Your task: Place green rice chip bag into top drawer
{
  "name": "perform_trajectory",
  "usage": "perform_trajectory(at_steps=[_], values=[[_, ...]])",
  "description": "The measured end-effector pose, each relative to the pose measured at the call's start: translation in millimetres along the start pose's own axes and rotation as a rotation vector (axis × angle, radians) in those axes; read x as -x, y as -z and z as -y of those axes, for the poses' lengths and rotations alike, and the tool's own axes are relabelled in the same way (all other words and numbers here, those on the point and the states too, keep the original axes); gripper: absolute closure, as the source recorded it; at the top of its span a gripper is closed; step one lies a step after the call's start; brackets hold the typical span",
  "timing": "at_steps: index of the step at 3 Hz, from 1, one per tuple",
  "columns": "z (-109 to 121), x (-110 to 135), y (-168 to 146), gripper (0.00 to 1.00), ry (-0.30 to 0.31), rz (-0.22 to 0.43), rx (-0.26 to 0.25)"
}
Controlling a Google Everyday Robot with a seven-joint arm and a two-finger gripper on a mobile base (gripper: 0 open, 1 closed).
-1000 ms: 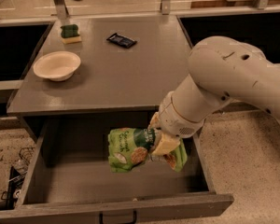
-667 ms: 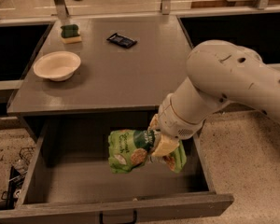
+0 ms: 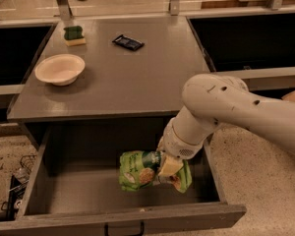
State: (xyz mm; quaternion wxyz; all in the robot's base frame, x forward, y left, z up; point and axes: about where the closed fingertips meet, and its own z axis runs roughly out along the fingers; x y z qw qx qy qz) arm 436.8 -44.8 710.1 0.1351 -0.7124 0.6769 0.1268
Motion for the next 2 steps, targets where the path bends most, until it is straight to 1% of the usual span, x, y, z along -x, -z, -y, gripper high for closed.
perform_trajectory(at_steps=[1, 2], values=[[0, 0, 0, 1.0, 0.0, 0.0, 0.0], [-1, -2, -11, 1.0, -0.019, -0.049, -0.035]])
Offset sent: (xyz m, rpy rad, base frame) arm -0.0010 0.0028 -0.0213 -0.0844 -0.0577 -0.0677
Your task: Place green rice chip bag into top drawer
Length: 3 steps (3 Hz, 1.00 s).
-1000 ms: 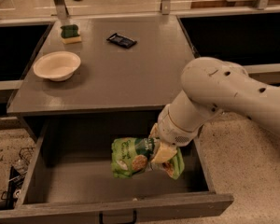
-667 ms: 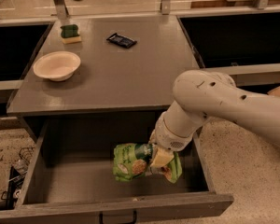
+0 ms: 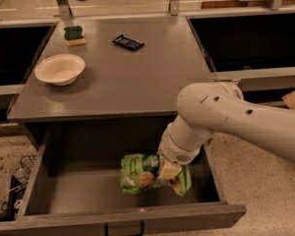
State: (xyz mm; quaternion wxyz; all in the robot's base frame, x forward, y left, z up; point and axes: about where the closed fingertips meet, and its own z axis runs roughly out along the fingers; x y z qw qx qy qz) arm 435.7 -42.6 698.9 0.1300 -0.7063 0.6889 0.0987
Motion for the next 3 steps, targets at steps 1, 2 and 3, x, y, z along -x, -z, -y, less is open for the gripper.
perform_trajectory(at_steps=[1, 2, 3], values=[[-1, -2, -14, 1.0, -0.018, -0.05, -0.013], [18, -3, -27, 1.0, -0.042, -0.053, -0.014], [25, -3, -36, 1.0, -0.048, -0.057, -0.01]])
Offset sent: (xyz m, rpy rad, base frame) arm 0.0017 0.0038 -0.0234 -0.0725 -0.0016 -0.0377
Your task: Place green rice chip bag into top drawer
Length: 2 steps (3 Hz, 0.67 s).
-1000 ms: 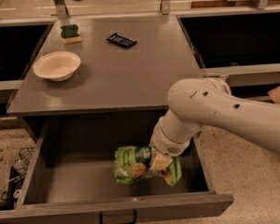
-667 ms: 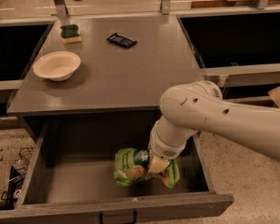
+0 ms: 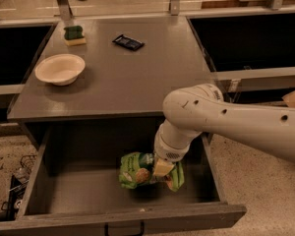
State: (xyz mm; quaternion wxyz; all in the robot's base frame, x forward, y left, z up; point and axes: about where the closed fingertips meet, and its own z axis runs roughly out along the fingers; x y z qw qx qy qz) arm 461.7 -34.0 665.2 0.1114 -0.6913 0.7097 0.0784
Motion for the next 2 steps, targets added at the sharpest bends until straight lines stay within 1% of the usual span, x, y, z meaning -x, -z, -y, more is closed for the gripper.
perform_trajectory(at_steps=[2], values=[[6.4, -3.9, -17.4, 1.0, -0.017, -0.006, 0.027]])
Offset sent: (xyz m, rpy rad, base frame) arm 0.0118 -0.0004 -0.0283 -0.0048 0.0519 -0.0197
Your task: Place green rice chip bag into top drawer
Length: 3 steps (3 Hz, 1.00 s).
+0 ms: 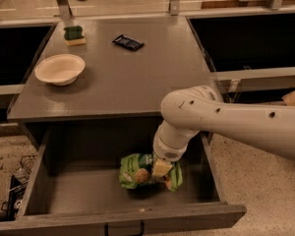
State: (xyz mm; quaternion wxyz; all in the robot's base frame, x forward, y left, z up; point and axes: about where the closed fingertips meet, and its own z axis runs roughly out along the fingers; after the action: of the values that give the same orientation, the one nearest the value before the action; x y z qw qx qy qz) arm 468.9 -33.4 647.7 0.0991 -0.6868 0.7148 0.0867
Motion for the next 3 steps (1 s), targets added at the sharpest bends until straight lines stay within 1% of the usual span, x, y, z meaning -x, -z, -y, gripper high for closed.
perform_trajectory(at_steps=[1, 3], values=[[0.7, -1.0, -4.1, 0.97, -0.003, -0.002, 0.008], [0.7, -1.0, -4.1, 0.51, -0.003, -0.002, 0.008]])
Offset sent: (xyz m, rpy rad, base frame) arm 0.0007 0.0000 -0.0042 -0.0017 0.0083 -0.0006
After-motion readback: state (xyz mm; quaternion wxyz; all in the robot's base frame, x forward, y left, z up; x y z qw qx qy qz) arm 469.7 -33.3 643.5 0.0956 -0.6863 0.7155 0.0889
